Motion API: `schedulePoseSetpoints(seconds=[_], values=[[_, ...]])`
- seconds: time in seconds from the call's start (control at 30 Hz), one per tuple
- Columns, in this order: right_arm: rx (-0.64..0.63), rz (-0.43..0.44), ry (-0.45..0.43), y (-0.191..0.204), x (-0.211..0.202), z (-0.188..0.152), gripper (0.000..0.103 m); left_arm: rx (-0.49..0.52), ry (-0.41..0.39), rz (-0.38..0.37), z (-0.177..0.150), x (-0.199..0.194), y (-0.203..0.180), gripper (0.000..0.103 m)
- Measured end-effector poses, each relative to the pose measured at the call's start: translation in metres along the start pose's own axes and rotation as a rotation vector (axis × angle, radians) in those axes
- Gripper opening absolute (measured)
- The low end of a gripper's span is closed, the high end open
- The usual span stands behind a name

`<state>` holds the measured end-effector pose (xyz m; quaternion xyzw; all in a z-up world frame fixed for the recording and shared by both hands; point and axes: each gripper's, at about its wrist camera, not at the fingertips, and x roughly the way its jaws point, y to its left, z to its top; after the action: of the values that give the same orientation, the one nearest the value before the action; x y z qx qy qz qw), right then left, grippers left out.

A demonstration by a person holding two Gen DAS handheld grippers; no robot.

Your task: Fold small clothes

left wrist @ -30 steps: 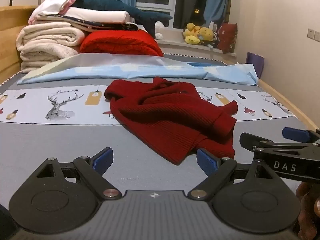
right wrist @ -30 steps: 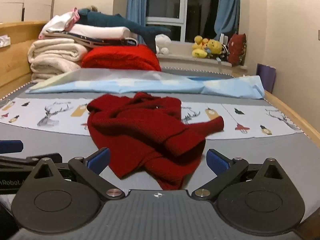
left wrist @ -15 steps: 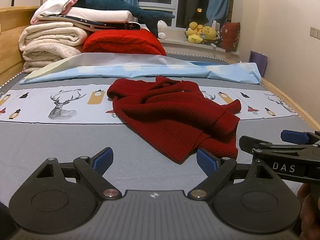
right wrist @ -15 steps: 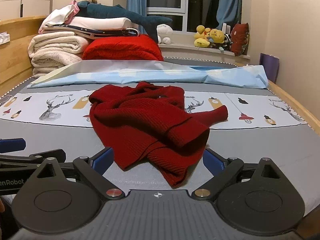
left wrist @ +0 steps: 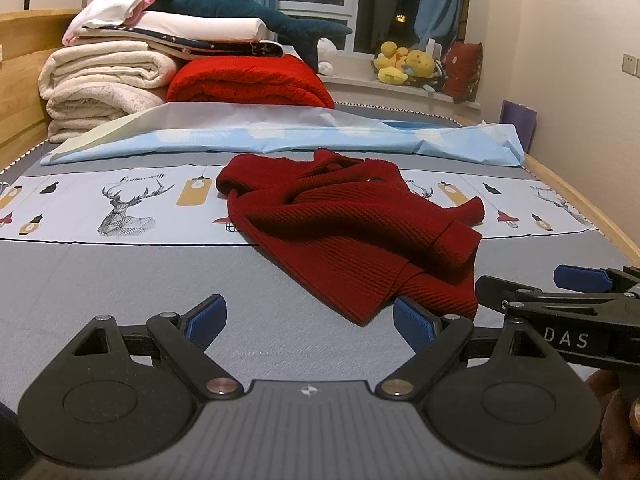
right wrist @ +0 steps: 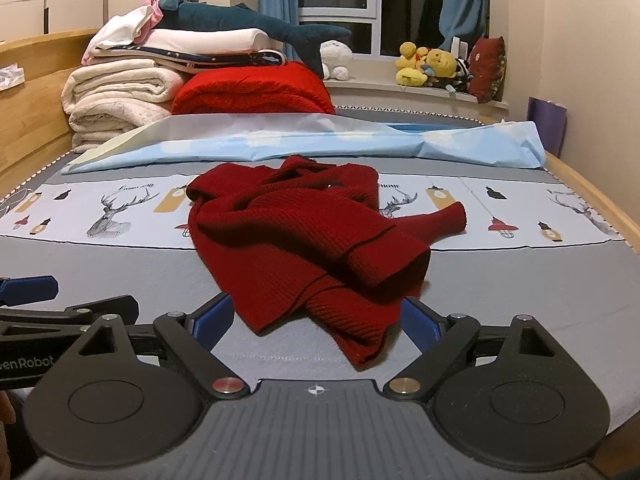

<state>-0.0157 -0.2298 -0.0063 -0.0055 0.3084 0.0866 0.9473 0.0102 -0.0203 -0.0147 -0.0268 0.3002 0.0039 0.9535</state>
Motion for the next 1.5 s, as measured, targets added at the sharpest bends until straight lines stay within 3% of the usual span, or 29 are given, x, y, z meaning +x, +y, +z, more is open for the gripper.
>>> schedulePoseSetpoints(seconds=[1.03,1.5], values=[[-0.003,0.000,0.007,-0.0002,0.0000,0.0015,0.090,-0.004,0.008,0.004,-0.0024,0.0028,0.0032,0.093],[-0.013,-0.006,0.016,0.0014,0.0029,-0.0016,0.085,0.005,0.017,0.002,-0.0039,0.0028,0.0001,0.093]])
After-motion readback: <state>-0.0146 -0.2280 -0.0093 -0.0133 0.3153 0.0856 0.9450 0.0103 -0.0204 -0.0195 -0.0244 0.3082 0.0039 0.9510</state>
